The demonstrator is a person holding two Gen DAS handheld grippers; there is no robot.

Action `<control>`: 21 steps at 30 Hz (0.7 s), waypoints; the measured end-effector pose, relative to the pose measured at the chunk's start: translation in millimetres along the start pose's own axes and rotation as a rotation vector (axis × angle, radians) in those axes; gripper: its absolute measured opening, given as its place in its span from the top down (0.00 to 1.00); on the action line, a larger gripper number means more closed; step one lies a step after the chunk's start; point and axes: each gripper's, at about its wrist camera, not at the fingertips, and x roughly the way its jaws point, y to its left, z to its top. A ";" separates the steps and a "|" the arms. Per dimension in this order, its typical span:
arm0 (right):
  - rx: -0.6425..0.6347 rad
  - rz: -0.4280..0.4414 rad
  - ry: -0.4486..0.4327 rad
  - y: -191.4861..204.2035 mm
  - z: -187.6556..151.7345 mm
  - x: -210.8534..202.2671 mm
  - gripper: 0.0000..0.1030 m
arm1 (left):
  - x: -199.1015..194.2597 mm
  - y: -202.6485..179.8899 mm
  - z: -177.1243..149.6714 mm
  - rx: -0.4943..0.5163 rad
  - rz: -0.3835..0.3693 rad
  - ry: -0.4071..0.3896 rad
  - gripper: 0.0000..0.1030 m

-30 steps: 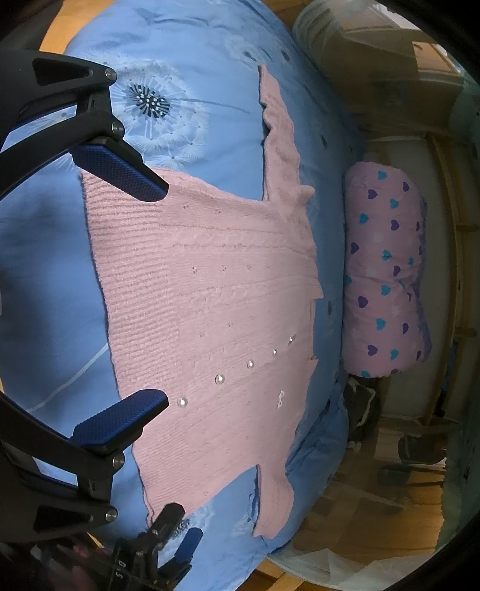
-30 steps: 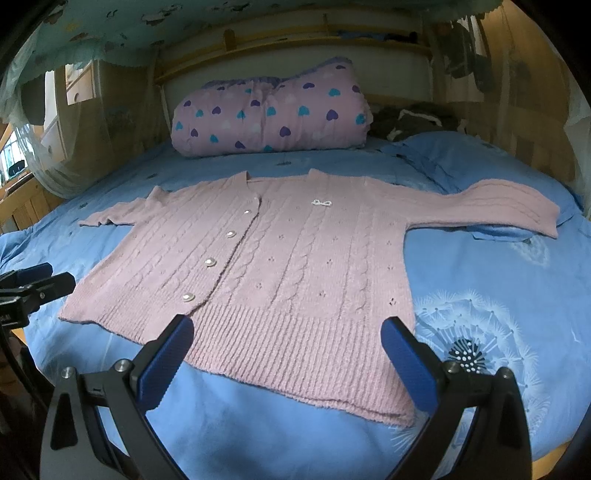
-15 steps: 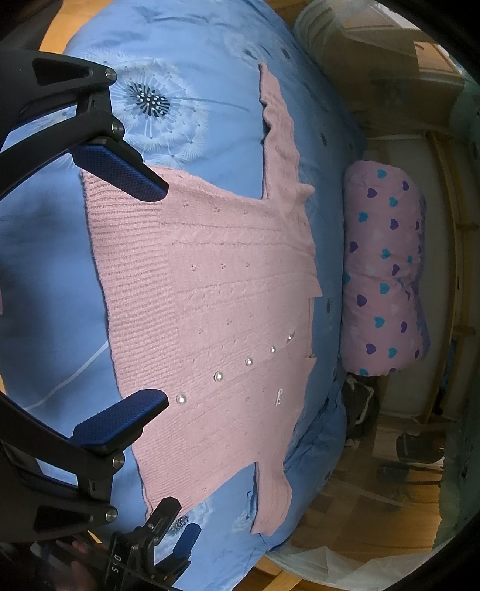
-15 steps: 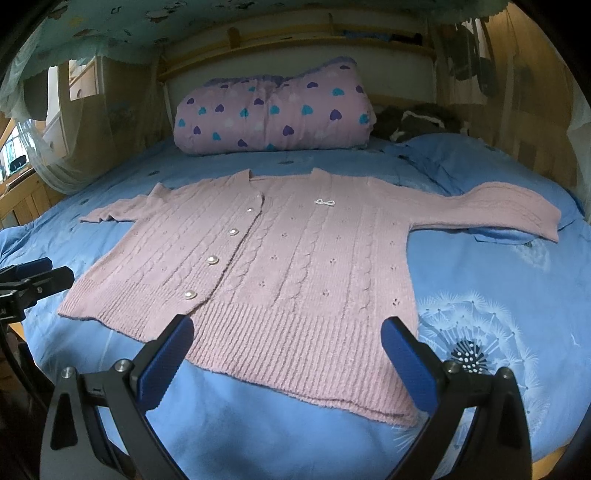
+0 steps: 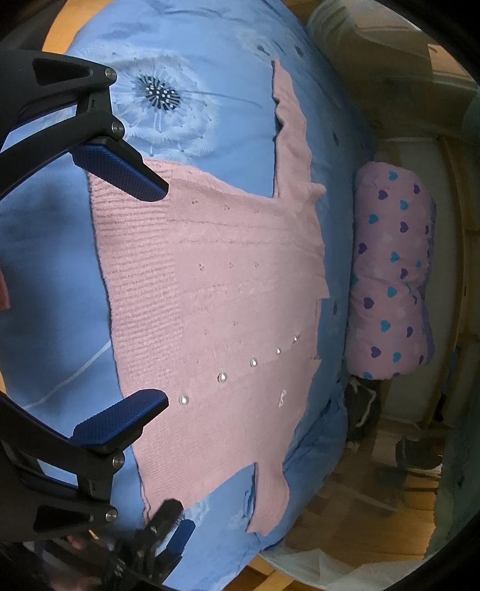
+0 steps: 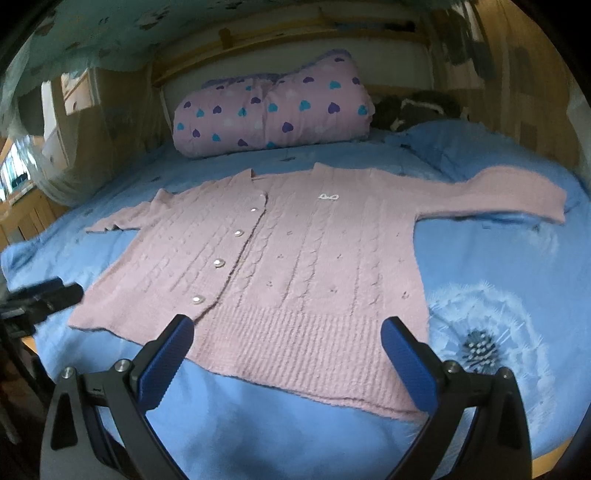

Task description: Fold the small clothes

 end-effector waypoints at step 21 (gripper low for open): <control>0.012 0.009 0.037 -30.8 114.4 82.5 0.00 | 58.7 145.9 108.9 -0.073 0.164 -0.018 0.04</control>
